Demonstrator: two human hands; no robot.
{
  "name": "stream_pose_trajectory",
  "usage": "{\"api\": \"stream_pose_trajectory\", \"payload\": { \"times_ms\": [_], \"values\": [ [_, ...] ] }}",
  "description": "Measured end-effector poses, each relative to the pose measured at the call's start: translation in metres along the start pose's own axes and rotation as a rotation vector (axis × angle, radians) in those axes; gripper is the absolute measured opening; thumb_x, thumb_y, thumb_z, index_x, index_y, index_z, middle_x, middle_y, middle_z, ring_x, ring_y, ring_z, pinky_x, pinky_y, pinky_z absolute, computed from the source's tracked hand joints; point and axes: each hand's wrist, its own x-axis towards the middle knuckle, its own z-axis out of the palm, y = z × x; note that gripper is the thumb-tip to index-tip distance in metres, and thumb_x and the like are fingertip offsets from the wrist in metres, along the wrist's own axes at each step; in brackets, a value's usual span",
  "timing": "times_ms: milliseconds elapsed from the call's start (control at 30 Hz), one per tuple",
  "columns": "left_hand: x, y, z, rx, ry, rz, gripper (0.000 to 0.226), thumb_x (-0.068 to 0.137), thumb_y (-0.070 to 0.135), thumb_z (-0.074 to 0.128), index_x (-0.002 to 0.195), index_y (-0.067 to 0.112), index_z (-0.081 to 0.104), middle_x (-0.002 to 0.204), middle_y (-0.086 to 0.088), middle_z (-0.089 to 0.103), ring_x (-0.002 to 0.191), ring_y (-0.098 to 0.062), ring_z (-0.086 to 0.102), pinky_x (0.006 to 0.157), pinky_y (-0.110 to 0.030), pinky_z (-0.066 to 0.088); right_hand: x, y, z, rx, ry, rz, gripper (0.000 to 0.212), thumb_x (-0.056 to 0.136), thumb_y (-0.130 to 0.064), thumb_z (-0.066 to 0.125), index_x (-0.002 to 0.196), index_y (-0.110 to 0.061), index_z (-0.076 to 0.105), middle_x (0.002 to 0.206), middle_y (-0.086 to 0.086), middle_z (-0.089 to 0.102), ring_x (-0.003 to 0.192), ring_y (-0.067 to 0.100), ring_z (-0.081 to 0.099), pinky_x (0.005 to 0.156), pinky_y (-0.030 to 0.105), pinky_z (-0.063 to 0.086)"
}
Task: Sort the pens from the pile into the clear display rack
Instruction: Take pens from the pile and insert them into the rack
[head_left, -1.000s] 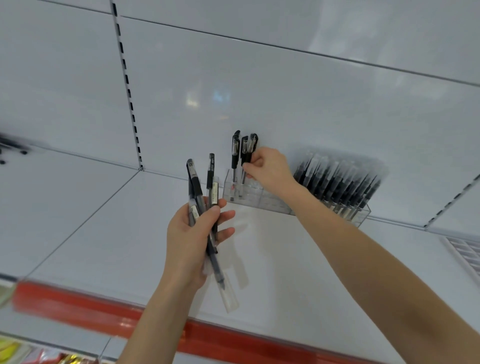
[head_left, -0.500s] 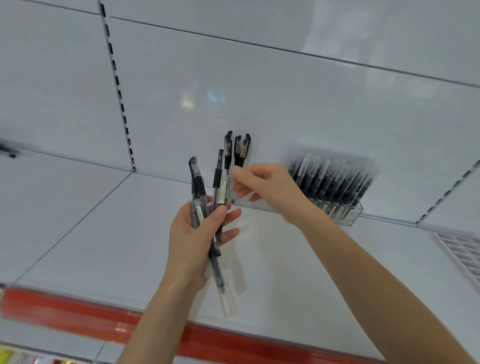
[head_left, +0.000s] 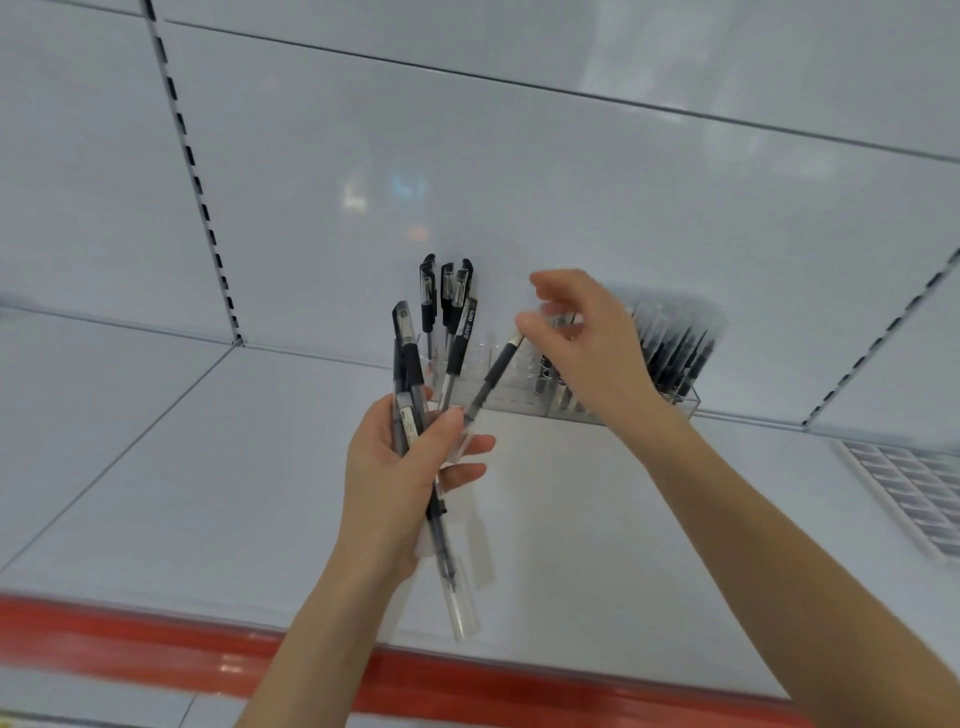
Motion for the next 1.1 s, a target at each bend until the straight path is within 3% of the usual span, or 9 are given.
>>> {"api": "stream_pose_trajectory", "payload": {
  "times_ms": [133,333,400,467,533,600,767,933,1100],
  "values": [
    [0.002,0.000,0.001,0.019,0.022,0.001,0.012,0.084,0.008,0.061,0.089,0.017,0.055,0.078,-0.007,0.064,0.054,-0.013,0.067,0.045,-0.020,0.050,-0.016,0.012,0.004,-0.216,-0.118,-0.541,0.020,0.084,-0.017,0.057,0.097,-0.010,0.070,0.098,0.003,0.067,0.095,0.011,0.053,0.087,0.021,0.041],
    [0.003,-0.001,0.004,0.017,-0.006,-0.048,0.016,0.089,0.017,0.057,0.101,0.006,0.058,0.086,-0.013,0.069,0.053,-0.011,0.066,0.044,-0.019,0.049,-0.020,0.024,0.008,-0.412,-0.194,-0.710,0.020,0.082,-0.025,0.059,0.090,-0.010,0.071,0.087,0.005,0.068,0.081,0.021,0.058,0.072,0.026,0.047],
    [0.004,-0.001,0.003,0.004,0.009,-0.047,0.016,0.090,0.017,0.056,0.100,0.005,0.057,0.083,-0.011,0.069,0.053,-0.011,0.065,0.043,-0.019,0.049,-0.015,0.021,0.001,-0.338,-0.186,-0.604,0.017,0.084,-0.022,0.060,0.087,-0.008,0.069,0.084,0.003,0.066,0.077,0.011,0.059,0.073,0.020,0.047],
    [0.005,-0.001,0.001,-0.009,0.029,-0.049,0.011,0.090,0.015,0.055,0.098,0.007,0.056,0.081,-0.009,0.069,0.054,-0.011,0.065,0.044,-0.018,0.049,-0.006,0.016,-0.010,-0.177,-0.119,-0.293,0.004,0.085,-0.017,0.063,0.088,-0.015,0.062,0.080,-0.010,0.058,0.071,-0.006,0.055,0.070,0.007,0.043],
    [0.005,-0.001,-0.001,-0.006,0.039,-0.056,0.008,0.090,0.014,0.055,0.096,0.009,0.056,0.080,-0.008,0.069,0.055,-0.011,0.065,0.044,-0.018,0.049,0.008,0.013,-0.022,0.004,-0.016,-0.013,0.022,0.084,-0.014,0.063,0.102,-0.021,0.051,0.083,-0.015,0.053,0.071,-0.004,0.056,0.063,0.005,0.043],
    [0.005,-0.003,-0.001,-0.012,0.041,-0.067,0.006,0.090,0.014,0.055,0.095,0.010,0.056,0.079,-0.008,0.069,0.055,-0.011,0.065,0.044,-0.019,0.050,0.021,0.014,-0.030,0.068,0.054,0.088,0.045,0.084,-0.011,0.062,0.122,-0.021,0.040,0.086,-0.009,0.054,0.072,0.005,0.059,0.057,0.008,0.047],
    [0.006,-0.005,-0.001,-0.011,0.049,-0.078,0.007,0.090,0.013,0.056,0.096,0.010,0.055,0.080,-0.008,0.069,0.055,-0.011,0.066,0.044,-0.018,0.049,0.035,0.015,-0.029,-0.079,0.057,0.039,0.069,0.084,-0.006,0.057,0.139,-0.029,0.024,0.092,0.002,0.053,0.071,0.016,0.060,0.059,0.011,0.047],
    [0.007,-0.005,-0.002,-0.014,0.064,-0.083,0.006,0.089,0.013,0.056,0.095,0.011,0.055,0.080,-0.008,0.069,0.054,-0.010,0.065,0.044,-0.019,0.050,0.032,0.016,-0.025,-0.198,-0.012,-0.011,0.048,0.091,-0.010,0.049,0.134,-0.025,0.036,0.095,0.004,0.054,0.078,0.022,0.061,0.075,0.032,0.052],
    [0.007,-0.006,-0.002,-0.016,0.071,-0.086,0.006,0.090,0.013,0.056,0.095,0.011,0.055,0.080,-0.009,0.069,0.054,-0.011,0.066,0.044,-0.019,0.050,0.029,0.019,-0.027,-0.219,-0.031,-0.027,0.046,0.093,-0.012,0.047,0.135,-0.026,0.037,0.097,0.007,0.057,0.082,0.026,0.061,0.081,0.035,0.053]
  ]
}}
